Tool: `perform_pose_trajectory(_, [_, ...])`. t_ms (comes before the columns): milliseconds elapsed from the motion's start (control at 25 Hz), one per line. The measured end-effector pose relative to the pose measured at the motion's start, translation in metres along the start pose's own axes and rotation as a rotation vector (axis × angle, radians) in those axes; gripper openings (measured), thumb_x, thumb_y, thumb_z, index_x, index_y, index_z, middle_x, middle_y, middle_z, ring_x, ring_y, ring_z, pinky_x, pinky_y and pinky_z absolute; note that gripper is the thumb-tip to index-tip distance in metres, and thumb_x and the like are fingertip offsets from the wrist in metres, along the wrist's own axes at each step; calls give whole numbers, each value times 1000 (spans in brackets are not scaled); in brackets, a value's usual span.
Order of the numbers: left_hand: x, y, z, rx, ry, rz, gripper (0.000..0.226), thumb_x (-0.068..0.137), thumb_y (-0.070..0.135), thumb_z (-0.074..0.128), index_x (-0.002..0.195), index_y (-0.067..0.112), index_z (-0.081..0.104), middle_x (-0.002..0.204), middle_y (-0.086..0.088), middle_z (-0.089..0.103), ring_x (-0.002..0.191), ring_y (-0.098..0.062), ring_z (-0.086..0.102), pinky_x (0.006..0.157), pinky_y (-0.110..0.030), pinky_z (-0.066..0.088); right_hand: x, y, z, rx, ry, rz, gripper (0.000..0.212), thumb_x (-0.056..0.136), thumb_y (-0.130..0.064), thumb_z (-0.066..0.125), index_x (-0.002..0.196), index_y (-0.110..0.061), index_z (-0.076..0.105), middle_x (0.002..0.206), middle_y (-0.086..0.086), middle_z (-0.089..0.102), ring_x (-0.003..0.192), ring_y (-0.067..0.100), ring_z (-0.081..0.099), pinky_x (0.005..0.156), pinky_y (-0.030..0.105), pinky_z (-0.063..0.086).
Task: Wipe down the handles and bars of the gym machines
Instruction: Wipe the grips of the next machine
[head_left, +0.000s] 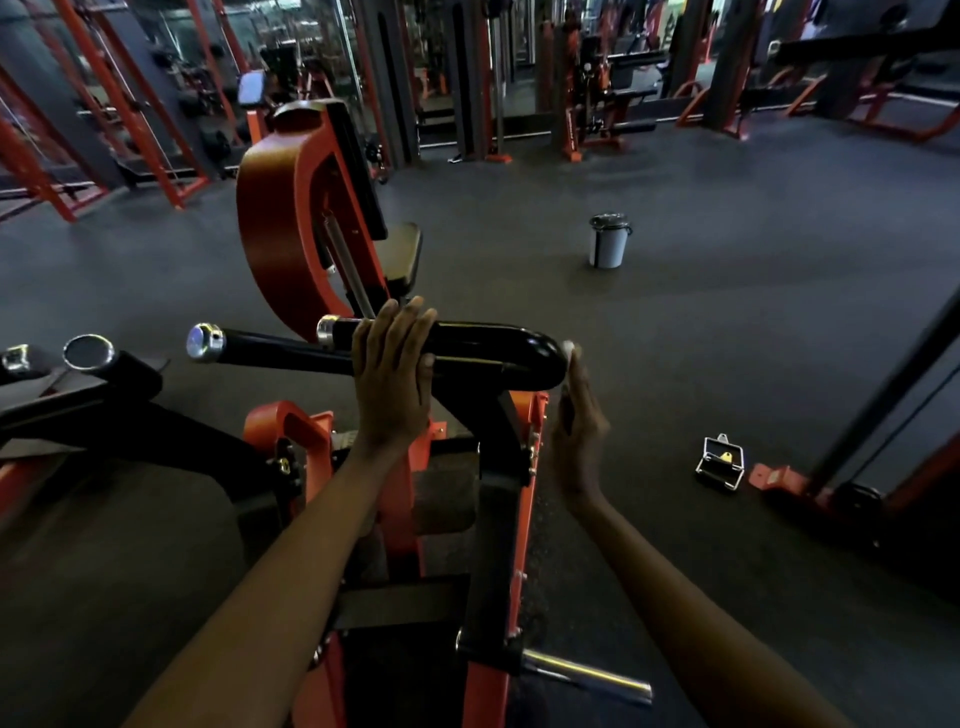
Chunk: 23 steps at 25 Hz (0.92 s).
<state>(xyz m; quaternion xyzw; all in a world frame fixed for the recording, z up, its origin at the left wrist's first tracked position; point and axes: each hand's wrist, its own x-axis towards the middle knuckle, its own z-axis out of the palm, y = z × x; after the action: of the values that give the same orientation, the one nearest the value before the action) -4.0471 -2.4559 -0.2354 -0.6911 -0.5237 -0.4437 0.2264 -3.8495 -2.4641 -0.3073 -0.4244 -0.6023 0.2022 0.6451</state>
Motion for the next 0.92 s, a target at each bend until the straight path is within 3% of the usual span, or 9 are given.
perform_pose_trajectory(80, [0, -3, -4, 7, -2, 51, 40, 103, 27, 26, 136, 13, 44, 141, -8, 46, 135, -29, 37, 117, -38, 15, -3, 1, -6, 107, 32, 277, 46, 94, -2, 47, 138, -13, 37, 138, 8, 48, 124, 9, 50, 104, 36, 44])
perform_pose_trajectory(160, [-1, -4, -3, 33, 5, 84, 40, 103, 27, 26, 137, 14, 43, 142, -7, 45, 136, -29, 36, 118, -37, 14, 5, -10, -4, 148, 180, 184, 43, 94, 1, 44, 135, -13, 41, 136, 3, 48, 124, 0, 48, 106, 26, 40])
perform_pose_trajectory(280, [-1, -5, 1, 12, 22, 70, 40, 103, 27, 26, 137, 14, 44, 142, -7, 45, 136, -28, 36, 117, -39, 16, 15, -23, 14, 138, 159, -36, 46, 91, 4, 40, 135, -10, 44, 136, 4, 50, 130, 18, 46, 108, 34, 38])
perform_pose_trajectory(360, [-1, -4, -1, 17, 12, 67, 40, 104, 28, 25, 137, 15, 43, 142, -7, 45, 136, -27, 35, 117, -39, 17, 12, -22, 19, 176, 188, 10, 48, 90, 10, 40, 133, -11, 48, 132, 4, 55, 126, 20, 50, 105, 37, 41])
perform_pose_trajectory(520, [2, -13, -18, 4, -46, 142, 39, 103, 27, 28, 134, 15, 49, 139, -9, 53, 135, -26, 39, 117, -41, 19, 27, -19, 17, 385, 238, 370, 32, 94, 2, 43, 115, -13, 62, 110, 1, 67, 107, 14, 61, 92, 23, 49])
perform_pose_trajectory(640, [26, -23, -27, 27, -42, 82, 39, 102, 27, 32, 124, 12, 60, 130, -8, 60, 130, -27, 46, 115, -43, 22, 38, -19, 27, 580, 212, 860, 25, 92, -3, 46, 73, -12, 59, 62, -1, 56, 64, 15, 50, 51, 15, 45])
perform_pose_trajectory(680, [31, -25, -28, 2, -35, 64, 38, 102, 26, 33, 118, 11, 63, 121, -8, 64, 122, -28, 52, 111, -42, 27, 33, -23, 29, 621, 183, 983, 26, 92, -2, 45, 68, -11, 53, 59, 2, 48, 59, 15, 43, 48, 17, 42])
perform_pose_trajectory(800, [32, -27, -30, -50, 8, 149, 34, 100, 24, 37, 98, 9, 67, 96, -7, 68, 94, -28, 63, 91, -38, 37, 31, -53, 29, 594, 295, 1158, 24, 94, 6, 37, 82, -3, 55, 62, 10, 48, 60, 14, 46, 88, 29, 50])
perform_pose_trajectory(920, [30, -34, -24, -47, 25, 172, 38, 101, 29, 35, 99, 12, 69, 102, -2, 69, 98, -24, 63, 90, -37, 38, 40, -85, 7, 702, 381, 1119, 31, 97, 1, 34, 122, 5, 53, 91, 15, 63, 82, 19, 62, 97, 33, 44])
